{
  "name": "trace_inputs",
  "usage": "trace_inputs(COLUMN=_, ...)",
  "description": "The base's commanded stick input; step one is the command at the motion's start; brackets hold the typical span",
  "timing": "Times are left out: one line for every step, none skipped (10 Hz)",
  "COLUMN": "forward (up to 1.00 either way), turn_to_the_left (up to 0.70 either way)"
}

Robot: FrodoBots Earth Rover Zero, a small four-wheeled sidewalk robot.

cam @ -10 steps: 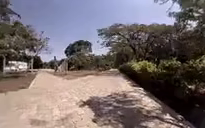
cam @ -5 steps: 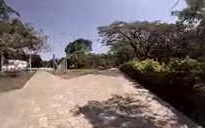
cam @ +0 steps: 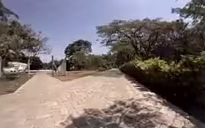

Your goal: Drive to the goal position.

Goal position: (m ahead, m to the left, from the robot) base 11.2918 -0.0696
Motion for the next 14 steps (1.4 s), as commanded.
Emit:
trace_inputs(forward=0.70, turn_to_the_left=-0.35)
trace_inputs(forward=0.70, turn_to_the_left=-0.35)
trace_inputs(forward=0.70, turn_to_the_left=-0.35)
trace_inputs(forward=0.70, turn_to_the_left=-0.33)
trace_inputs(forward=0.70, turn_to_the_left=-0.27)
trace_inputs(forward=0.70, turn_to_the_left=-0.12)
trace_inputs(forward=0.70, turn_to_the_left=0.00)
trace_inputs(forward=0.70, turn_to_the_left=0.00)
trace_inputs(forward=0.70, turn_to_the_left=0.00)
trace_inputs(forward=0.70, turn_to_the_left=0.00)
trace_inputs(forward=0.70, turn_to_the_left=0.00)
trace_inputs(forward=0.70, turn_to_the_left=0.00)
trace_inputs(forward=0.70, turn_to_the_left=0.00)
trace_inputs(forward=0.70, turn_to_the_left=0.00)
